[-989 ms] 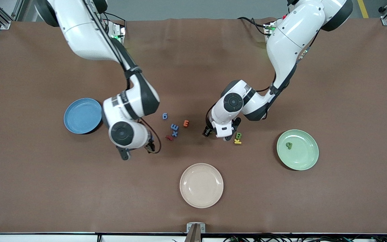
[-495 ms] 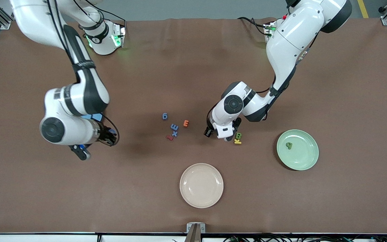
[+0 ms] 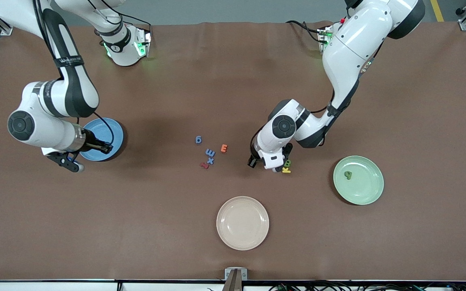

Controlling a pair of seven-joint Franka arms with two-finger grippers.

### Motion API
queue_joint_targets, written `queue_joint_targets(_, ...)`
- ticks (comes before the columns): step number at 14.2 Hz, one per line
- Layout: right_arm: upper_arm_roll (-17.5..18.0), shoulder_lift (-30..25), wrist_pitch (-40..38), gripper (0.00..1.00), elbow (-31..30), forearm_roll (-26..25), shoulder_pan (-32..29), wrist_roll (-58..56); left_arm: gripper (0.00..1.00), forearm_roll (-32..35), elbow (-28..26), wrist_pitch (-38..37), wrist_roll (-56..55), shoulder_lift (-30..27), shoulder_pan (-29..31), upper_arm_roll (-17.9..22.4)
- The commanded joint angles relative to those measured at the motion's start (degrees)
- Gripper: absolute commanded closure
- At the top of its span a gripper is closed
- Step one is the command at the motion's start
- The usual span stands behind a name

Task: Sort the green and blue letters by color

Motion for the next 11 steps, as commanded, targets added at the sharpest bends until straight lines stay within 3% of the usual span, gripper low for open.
queue_joint_targets(1,1.0,-3.8,8.4,1.0,-10.3,-2.6,-2.5,-3.5,1.0,0.1,-0.8,-7.4,-0.9,-6.8,0.9,0.4)
queue_joint_targets(4,1.0,-3.4,14.7,0.99,-15.1,-3.4,-3.5,-6.6,1.0,0.1,-0.8,-14.7,4.8,-11.9,5.5,0.2)
queue_joint_targets(5,1.0,-3.3,15.0,0.88,-15.3,-3.4,-4.1,-7.8,1.0,0.2,-1.0,-16.8,7.9,-12.7,7.7,0.0)
queue_joint_targets(7,1.0,-3.1,14.9,0.16,-15.3,-3.4,-5.0,-9.7,1.0,0.2,-1.3,-21.0,13.3,-13.2,10.2,-0.1)
queue_joint_targets(8,1.0,-3.1,14.9,0.0,-15.3,-3.4,-5.1,-9.7,1.0,0.2,-1.6,-22.5,15.7,-13.3,11.7,0.0)
queue_joint_targets(11,1.3,-3.1,14.2,0.0,-14.5,-3.4,-4.5,-9.3,1.0,0.3,-6.2,-23.9,29.5,-16.1,19.3,-0.1)
